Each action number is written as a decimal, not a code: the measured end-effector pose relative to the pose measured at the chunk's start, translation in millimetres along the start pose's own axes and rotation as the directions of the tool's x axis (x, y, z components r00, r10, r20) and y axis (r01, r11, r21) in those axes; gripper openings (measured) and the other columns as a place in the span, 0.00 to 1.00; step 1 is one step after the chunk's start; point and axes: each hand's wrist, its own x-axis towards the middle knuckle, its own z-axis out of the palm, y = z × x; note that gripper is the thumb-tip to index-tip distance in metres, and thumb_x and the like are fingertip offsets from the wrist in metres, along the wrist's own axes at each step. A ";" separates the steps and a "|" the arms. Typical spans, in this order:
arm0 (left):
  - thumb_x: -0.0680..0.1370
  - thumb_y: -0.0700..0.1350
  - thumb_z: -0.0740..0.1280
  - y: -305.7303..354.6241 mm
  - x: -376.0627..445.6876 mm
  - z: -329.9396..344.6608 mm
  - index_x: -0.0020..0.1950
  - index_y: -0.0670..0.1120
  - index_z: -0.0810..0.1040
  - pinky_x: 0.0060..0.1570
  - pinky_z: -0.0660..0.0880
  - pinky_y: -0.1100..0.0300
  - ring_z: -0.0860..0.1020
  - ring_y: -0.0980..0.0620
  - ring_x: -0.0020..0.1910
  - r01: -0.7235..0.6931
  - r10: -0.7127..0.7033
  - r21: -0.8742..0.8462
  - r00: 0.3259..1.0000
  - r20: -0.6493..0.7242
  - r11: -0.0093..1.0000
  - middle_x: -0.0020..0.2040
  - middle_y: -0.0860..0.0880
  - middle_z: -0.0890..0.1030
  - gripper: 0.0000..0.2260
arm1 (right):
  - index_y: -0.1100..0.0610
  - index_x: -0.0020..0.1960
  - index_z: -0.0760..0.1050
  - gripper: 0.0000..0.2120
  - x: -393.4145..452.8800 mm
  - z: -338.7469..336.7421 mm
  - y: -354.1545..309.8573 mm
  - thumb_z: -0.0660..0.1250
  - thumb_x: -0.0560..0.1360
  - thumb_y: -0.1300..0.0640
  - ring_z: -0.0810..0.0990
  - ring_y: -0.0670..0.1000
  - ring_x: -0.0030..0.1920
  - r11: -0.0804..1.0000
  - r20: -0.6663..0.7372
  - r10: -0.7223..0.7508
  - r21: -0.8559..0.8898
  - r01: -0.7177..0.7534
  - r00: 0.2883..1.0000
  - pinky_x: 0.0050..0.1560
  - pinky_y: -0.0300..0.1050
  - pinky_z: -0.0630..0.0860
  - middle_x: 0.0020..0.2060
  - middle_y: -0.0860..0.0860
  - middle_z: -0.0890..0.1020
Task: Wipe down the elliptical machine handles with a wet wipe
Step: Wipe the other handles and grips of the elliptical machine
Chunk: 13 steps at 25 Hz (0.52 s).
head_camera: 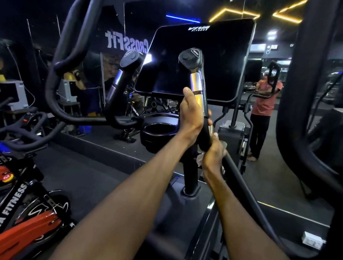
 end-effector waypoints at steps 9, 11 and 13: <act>0.84 0.56 0.48 -4.5 -3.0 -32.2 0.39 0.46 0.76 0.49 0.75 0.48 0.76 0.46 0.40 0.029 -0.040 0.369 0.999 0.023 0.929 0.36 0.48 0.78 0.25 | 0.54 0.45 0.80 0.21 -30.6 21.0 -50.5 0.53 0.78 0.44 0.79 0.61 0.54 0.984 -0.101 0.160 0.094 -0.151 0.982 0.60 0.60 0.76 0.43 0.54 0.83; 0.83 0.54 0.52 -8.5 -11.0 -42.5 0.37 0.47 0.75 0.48 0.76 0.47 0.76 0.46 0.38 0.071 -0.079 0.347 0.997 0.009 0.935 0.36 0.47 0.80 0.21 | 0.57 0.49 0.80 0.16 -38.4 18.1 -58.5 0.56 0.80 0.51 0.81 0.60 0.50 0.988 -0.120 0.153 0.043 -0.149 0.981 0.54 0.57 0.78 0.44 0.56 0.83; 0.82 0.51 0.58 -9.4 -20.6 -53.4 0.39 0.47 0.75 0.43 0.73 0.51 0.76 0.47 0.37 0.130 -0.139 0.311 0.990 0.007 0.942 0.37 0.48 0.80 0.15 | 0.58 0.52 0.80 0.12 -52.8 12.8 -65.6 0.59 0.76 0.60 0.80 0.57 0.42 0.995 -0.130 0.093 -0.022 -0.097 0.987 0.41 0.49 0.77 0.43 0.56 0.81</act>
